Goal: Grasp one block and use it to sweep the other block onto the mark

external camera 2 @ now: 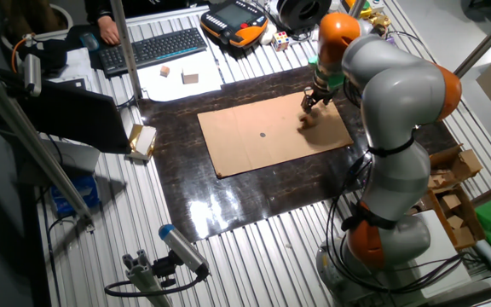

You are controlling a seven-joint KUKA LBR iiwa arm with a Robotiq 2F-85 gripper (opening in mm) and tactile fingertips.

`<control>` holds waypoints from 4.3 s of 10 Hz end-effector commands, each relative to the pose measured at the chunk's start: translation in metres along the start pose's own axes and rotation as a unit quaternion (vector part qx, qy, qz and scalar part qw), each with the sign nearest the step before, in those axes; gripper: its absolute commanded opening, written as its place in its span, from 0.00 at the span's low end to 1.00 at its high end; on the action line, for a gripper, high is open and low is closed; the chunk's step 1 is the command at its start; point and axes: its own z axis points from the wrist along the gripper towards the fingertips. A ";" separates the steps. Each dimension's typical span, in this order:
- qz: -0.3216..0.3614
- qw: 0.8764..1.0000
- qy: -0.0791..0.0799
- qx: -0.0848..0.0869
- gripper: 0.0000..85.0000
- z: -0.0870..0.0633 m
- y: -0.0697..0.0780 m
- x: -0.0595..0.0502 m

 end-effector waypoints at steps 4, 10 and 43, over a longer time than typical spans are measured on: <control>0.005 1.000 -0.011 0.007 1.00 0.005 -0.007 -0.001; 0.007 1.000 -0.003 -0.001 0.99 0.006 -0.009 0.002; 0.068 0.997 0.026 0.005 0.40 -0.004 0.066 -0.006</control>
